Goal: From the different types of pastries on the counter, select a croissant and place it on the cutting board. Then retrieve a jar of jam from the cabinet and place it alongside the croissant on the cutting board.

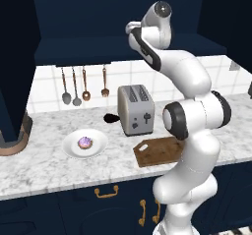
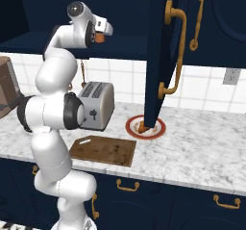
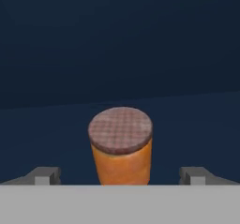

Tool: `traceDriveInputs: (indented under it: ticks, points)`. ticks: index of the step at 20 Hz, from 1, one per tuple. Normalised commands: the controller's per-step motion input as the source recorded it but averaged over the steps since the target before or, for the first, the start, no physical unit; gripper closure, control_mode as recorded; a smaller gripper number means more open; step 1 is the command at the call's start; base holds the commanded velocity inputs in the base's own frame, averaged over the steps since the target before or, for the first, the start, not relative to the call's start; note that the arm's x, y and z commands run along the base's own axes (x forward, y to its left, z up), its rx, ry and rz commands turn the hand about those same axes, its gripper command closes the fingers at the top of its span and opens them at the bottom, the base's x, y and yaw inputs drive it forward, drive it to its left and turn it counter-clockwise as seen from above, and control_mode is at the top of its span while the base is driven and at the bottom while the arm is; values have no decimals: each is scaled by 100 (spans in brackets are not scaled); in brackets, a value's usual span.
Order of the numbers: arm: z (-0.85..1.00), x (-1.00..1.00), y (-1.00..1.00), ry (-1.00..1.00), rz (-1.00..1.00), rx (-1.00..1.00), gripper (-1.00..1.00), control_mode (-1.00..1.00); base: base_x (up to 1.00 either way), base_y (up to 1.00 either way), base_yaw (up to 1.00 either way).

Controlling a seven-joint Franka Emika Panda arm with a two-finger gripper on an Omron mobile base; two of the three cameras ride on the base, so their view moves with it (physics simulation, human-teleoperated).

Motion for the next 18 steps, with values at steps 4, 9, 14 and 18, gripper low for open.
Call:
traceDriveInputs:
  ticks: [4, 9, 14, 18]
  points:
    - [0, 28, 0, 0, 0, 0, -100, -100, 0, 0, 0]
    - [-2, 16, 0, 0, 0, 0, -100, -100, 0, 0, 0]
    - [-24, 1, 0, 0, 0, 0, -100, -100, 0, 0, 0]
    - [-32, 10, 0, 0, 0, 0, -100, -100, 0, 0, 0]
